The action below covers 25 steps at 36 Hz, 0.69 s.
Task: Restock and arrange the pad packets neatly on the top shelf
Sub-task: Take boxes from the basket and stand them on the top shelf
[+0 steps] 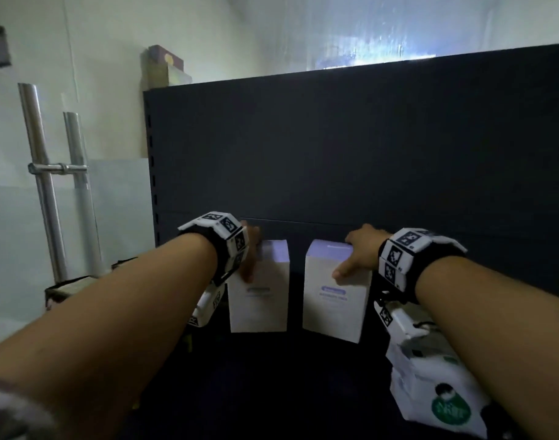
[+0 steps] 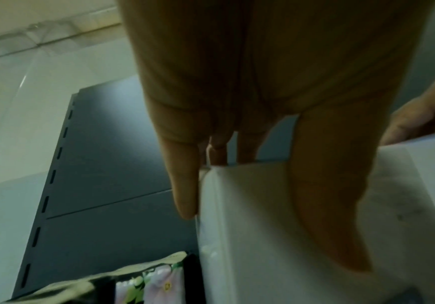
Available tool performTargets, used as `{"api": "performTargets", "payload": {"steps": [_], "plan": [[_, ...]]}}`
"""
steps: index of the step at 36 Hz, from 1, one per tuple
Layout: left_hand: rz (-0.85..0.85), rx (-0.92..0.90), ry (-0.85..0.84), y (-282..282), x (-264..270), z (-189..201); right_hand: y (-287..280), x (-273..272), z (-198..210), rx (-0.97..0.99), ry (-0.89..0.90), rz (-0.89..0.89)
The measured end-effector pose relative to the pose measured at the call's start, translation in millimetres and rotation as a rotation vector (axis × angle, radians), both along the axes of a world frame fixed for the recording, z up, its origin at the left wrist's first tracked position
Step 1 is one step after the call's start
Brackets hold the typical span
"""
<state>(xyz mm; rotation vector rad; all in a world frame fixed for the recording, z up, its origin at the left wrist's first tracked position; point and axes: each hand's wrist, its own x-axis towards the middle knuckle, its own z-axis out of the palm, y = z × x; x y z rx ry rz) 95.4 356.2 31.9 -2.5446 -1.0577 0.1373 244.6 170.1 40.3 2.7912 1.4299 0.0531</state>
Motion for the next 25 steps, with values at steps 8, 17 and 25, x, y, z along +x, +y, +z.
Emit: {"api": "performTargets", "payload": {"steps": [8,17,25], "plan": [[0.017,0.065,0.098,31,31,-23,29,19,-18,-0.025,0.016,-0.001],[-0.028,0.068,0.166,42,47,-21,46,27,-25,-0.130,-0.088,0.037],[-0.127,-0.054,0.098,42,48,-24,57,27,-22,-0.250,-0.156,0.010]]}}
